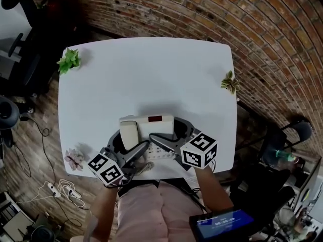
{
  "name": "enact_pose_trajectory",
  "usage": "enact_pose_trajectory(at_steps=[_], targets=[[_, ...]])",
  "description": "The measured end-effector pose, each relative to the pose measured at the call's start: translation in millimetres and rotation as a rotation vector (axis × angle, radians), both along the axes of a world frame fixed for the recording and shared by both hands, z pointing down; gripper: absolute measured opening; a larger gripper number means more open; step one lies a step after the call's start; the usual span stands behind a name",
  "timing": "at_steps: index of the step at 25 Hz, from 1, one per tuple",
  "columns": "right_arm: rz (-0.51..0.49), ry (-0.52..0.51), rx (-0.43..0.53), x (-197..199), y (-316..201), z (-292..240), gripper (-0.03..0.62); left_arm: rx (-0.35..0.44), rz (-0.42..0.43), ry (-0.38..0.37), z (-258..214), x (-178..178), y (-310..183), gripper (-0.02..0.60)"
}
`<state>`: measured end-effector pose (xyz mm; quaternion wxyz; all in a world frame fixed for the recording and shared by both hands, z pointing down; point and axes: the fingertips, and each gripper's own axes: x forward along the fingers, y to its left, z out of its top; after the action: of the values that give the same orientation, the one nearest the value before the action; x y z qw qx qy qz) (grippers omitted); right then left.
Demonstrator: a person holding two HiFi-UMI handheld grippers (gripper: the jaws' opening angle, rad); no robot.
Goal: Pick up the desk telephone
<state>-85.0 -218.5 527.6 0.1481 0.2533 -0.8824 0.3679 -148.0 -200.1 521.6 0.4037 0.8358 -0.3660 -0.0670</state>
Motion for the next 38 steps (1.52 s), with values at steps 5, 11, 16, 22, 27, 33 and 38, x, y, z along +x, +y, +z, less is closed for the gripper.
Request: enact_pose_trajectory(at_steps=[5,11,16,22,27,33,38], targets=[[0.047,0.017,-0.058,1.4,9.0,7.6,0.361,-0.009,-0.012,0.0,2.1,-1.0,1.2,0.445],[0.035,0.045,-0.052,1.0,12.7,7.8,0.35,-0.019,-0.017,-0.009,1.1,-0.3,1.1,0.445],[0.025,0.038,-0.04,3.7,16.9,-6.0,0.347,-0.028,-0.027,-0.016,-11.6,3.2,6.6,0.443],[0.049,-0.009,-0.002,14.0,14.2,-47.8,0.346,0.017,-0.025,-0.04,-56.0,12.7,3.1,0.443],[0.076,-0.039,0.05,25.2,15.1,-93.9,0.347,0.059,-0.014,-0.051,-102.4,24.1,4.0,0.443],[0.061,-0.056,0.129,37.7,16.0,-149.6,0.347,0.121,-0.019,-0.078,-157.0,37.3,7.2,0.443],[0.058,-0.074,0.18,52.1,19.9,-182.9,0.347,0.152,-0.018,-0.092,-189.8,52.4,11.7,0.443]])
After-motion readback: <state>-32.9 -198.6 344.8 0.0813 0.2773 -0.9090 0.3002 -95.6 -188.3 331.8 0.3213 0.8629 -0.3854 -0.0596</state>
